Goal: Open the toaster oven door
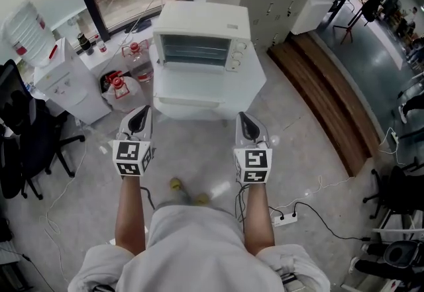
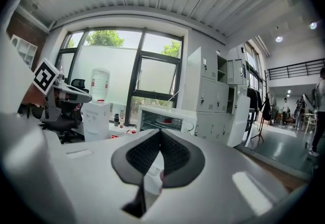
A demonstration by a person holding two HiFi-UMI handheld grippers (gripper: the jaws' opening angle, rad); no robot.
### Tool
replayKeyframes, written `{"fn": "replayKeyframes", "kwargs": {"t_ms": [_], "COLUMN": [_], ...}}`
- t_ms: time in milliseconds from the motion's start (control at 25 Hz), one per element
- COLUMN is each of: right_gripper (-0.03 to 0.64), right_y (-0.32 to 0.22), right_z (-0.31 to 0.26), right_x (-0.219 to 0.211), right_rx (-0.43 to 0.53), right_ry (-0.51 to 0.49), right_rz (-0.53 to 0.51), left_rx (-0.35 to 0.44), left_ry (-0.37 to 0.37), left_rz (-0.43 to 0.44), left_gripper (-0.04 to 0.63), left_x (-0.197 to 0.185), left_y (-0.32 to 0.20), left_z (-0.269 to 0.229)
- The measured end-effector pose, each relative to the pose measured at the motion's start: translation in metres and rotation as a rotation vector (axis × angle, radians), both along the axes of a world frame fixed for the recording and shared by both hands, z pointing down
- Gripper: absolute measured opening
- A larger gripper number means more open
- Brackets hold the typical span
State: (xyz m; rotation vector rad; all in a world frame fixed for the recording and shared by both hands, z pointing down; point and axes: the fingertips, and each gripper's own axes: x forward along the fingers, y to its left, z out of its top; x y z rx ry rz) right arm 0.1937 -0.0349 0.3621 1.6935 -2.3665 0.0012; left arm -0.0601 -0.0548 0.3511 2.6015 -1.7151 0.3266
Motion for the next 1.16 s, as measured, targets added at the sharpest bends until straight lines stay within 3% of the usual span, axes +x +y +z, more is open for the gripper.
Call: {"fn": "replayKeyframes", "kwargs": {"t_ms": [1160], "right_gripper": [0.002], "right_y": [0.004], "right_z": [-0.036], "right_x": [0.015], "right_rx": [0.042], "right_ry": [-0.009], "right_rz": [-0.028], "left_rx": [0.070], "left_ry": [0.016], "left_rz": [-0.008], "left_gripper": [-0.002], "left_x": [-0.008], "left_y": [0.016], "left_z": [-0.040]}}
